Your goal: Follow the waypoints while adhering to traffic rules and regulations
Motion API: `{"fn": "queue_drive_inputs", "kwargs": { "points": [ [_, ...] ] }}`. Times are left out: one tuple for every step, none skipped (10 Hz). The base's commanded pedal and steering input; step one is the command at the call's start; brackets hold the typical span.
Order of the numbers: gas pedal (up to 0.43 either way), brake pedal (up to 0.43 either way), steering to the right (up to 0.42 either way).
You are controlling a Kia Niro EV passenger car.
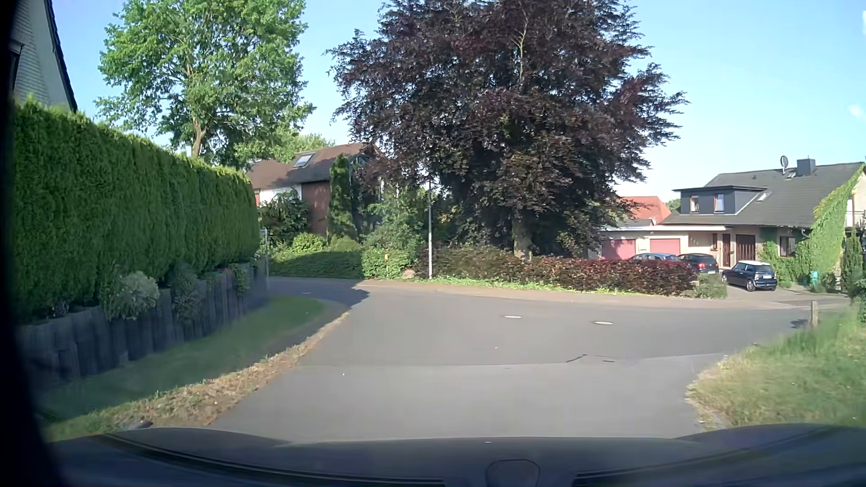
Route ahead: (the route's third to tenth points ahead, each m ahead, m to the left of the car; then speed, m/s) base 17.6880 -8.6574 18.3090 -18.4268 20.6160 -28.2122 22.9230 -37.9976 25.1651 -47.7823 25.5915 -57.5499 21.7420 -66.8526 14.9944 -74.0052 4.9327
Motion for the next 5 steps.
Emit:
{"fn": "queue_drive_inputs", "kwargs": {
  "points": [
    [0.0,0.006,-0.03],
    [0.0,0.043,-0.007],
    [0.0,0.116,0.018],
    [0.0,0.171,0.034],
    [0.0,0.183,0.041]
  ]
}}
